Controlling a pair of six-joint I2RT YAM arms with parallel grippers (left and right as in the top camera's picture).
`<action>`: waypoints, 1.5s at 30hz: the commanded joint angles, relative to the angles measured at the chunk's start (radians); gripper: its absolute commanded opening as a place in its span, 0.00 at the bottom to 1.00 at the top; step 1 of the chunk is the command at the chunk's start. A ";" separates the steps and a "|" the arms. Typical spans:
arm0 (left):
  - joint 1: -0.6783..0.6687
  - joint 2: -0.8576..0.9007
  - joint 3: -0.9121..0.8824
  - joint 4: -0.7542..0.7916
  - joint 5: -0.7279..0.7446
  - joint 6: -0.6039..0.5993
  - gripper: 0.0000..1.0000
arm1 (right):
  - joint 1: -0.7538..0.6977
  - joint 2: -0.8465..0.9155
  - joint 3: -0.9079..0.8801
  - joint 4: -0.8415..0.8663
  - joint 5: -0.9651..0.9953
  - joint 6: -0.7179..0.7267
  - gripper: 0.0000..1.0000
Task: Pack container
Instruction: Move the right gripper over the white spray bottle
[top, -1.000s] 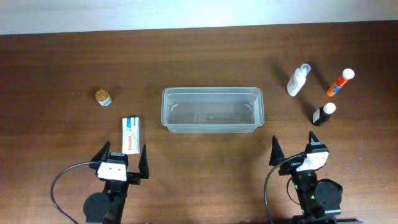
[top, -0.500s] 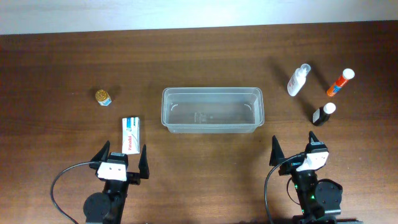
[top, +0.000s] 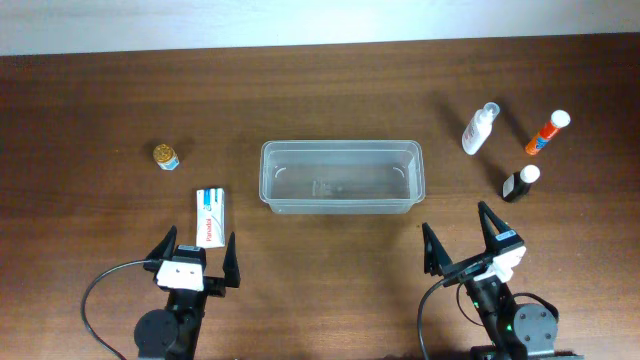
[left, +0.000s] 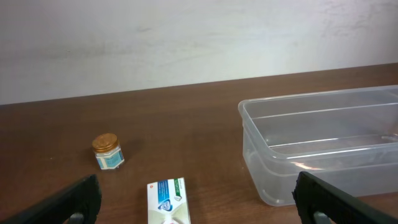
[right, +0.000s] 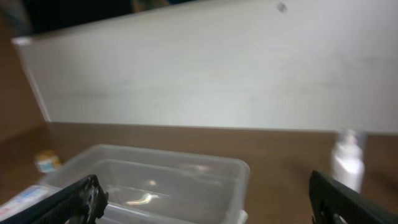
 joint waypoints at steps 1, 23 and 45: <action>0.005 -0.004 -0.008 0.001 0.011 0.016 0.99 | 0.009 -0.005 0.069 0.019 -0.074 0.008 0.98; 0.005 -0.004 -0.008 0.001 0.011 0.016 0.99 | 0.008 1.237 1.653 -1.279 0.349 -0.303 0.98; 0.005 -0.004 -0.008 0.001 0.011 0.016 0.99 | -0.228 1.815 1.887 -1.323 0.165 -0.293 0.98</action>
